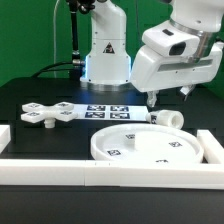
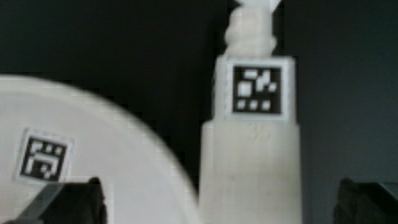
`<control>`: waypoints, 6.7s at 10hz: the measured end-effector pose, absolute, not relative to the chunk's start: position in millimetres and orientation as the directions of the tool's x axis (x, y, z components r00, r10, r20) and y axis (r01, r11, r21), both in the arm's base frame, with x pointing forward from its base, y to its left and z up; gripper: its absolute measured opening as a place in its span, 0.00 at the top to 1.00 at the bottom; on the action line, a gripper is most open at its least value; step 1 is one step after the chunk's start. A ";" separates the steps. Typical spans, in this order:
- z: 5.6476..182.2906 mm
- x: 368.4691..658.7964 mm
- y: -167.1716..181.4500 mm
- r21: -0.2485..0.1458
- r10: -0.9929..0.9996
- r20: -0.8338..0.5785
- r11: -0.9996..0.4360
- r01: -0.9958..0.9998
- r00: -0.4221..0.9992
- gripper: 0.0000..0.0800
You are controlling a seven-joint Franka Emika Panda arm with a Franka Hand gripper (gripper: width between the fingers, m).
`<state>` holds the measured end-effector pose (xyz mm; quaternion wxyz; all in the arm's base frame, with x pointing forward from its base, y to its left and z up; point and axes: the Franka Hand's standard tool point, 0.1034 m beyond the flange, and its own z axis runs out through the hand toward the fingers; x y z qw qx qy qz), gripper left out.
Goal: Assemble round table
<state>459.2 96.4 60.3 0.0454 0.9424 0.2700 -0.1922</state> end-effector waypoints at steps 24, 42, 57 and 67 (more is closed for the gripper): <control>12.7 455.8 103.3 0.050 0.223 -0.817 -0.892 0.449 0.532 0.49; 97.1 520.0 69.0 -0.032 0.405 -0.323 -0.908 0.418 0.855 0.49; 111.0 552.1 47.8 0.044 0.347 0.231 -0.937 0.347 0.909 0.49; 84.3 547.3 38.3 0.063 0.381 0.244 -0.924 0.378 0.892 0.49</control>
Offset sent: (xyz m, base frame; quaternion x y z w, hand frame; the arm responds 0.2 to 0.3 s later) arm 0.0094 0.0069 0.0068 -0.0576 -0.1611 0.0960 0.9806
